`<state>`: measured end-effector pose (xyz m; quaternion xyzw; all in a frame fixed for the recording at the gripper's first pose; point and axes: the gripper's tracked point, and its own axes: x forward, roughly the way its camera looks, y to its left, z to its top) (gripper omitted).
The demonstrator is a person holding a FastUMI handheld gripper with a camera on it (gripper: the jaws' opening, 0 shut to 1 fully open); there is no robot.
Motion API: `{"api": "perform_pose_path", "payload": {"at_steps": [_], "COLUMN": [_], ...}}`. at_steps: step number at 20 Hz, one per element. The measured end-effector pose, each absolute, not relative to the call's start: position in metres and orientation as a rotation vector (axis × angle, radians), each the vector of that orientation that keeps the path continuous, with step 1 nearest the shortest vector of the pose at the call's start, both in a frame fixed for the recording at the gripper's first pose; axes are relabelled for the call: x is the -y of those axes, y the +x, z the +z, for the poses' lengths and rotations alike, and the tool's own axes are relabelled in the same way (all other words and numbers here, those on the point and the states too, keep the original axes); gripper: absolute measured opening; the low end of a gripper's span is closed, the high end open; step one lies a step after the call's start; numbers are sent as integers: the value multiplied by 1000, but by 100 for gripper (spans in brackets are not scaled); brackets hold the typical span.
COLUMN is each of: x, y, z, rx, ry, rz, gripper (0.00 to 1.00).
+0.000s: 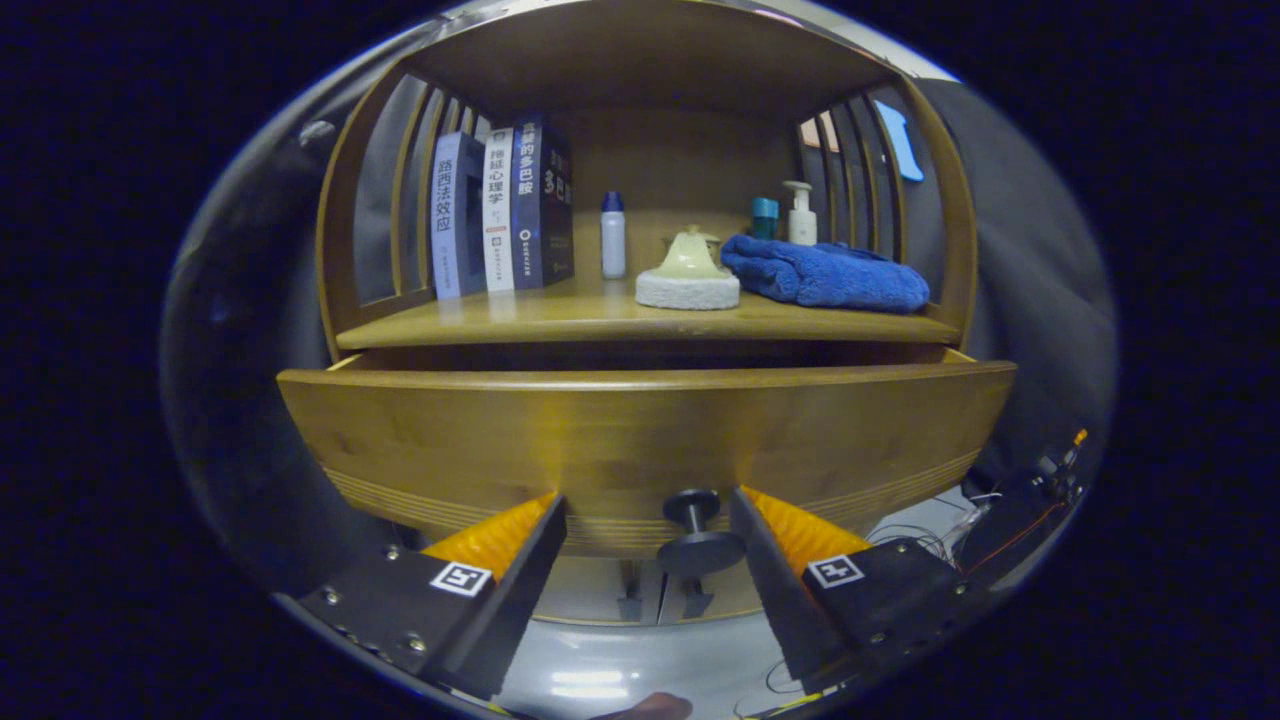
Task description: Pull open the drawer, take out the items inside it, and place them on the countertop above the cabinet.
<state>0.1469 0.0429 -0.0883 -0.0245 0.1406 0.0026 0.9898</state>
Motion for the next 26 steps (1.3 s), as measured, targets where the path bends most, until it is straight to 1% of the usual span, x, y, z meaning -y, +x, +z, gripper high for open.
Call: {"api": "perform_pose_path", "payload": {"at_steps": [5, 7, 11, 16, 22, 26], "x": [-49, -43, -42, -42, -41, -38], "y": [184, 186, 185, 186, 185, 167], "z": [-88, -89, -93, -97, -102, -99], "rx": [-277, -267, -214, -212, -244, -274], "ry": [-4, -15, 45, 94, 130, 84], "rz": [27, 33, 43, 51, 55, 46], "gripper": [99, 99, 100, 100, 100, 100]}}
